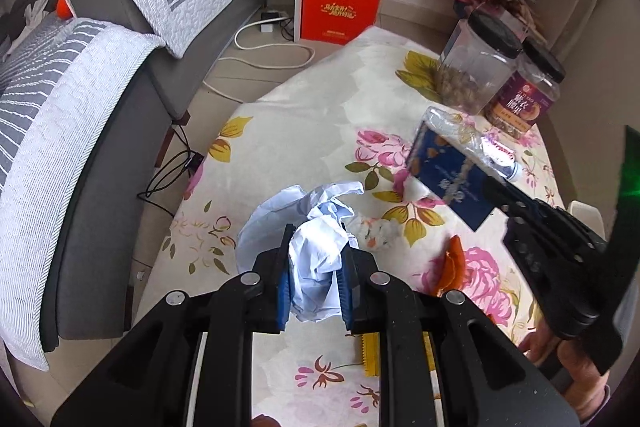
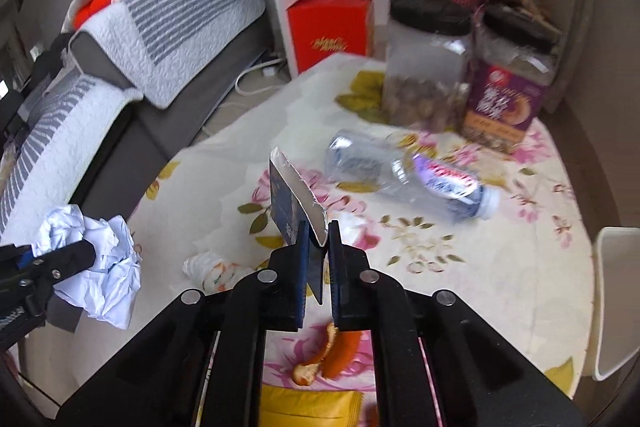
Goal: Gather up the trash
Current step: 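Carry the crumpled paper and blue box over to the white wastebasket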
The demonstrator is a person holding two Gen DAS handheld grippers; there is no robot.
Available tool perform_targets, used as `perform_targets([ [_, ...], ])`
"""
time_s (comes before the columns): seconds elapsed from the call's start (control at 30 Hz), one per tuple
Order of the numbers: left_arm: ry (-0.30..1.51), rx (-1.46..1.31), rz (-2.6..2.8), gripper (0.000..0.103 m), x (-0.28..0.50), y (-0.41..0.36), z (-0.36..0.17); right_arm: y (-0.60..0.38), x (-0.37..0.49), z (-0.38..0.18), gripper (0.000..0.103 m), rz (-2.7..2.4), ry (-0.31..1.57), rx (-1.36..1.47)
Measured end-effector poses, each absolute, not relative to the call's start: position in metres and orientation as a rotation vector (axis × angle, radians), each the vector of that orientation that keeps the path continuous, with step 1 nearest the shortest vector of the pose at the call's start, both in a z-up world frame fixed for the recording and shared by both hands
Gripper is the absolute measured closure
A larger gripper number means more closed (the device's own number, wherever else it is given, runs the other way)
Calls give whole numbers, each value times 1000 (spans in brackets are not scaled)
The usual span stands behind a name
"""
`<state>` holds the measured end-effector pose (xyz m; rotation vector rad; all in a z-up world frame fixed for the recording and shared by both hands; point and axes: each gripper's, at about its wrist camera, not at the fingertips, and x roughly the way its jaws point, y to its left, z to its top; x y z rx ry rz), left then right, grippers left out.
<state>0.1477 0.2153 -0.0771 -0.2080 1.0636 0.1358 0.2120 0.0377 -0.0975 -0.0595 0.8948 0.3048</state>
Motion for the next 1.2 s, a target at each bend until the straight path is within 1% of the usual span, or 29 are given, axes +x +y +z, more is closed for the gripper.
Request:
perform_targets([
  [0.27, 982, -232, 136, 84, 143, 207, -61, 13, 194, -61, 95, 280, 783, -17],
  [0.47, 910, -236, 136, 84, 140, 195, -47, -2, 183, -46, 95, 281, 718, 21],
  [0.93, 826, -206, 129, 84, 149, 157, -26, -26, 161, -24, 95, 268, 613, -18],
  [1.2, 790, -156, 117, 84, 149, 130, -18, -56, 160, -23, 95, 226, 610, 2],
])
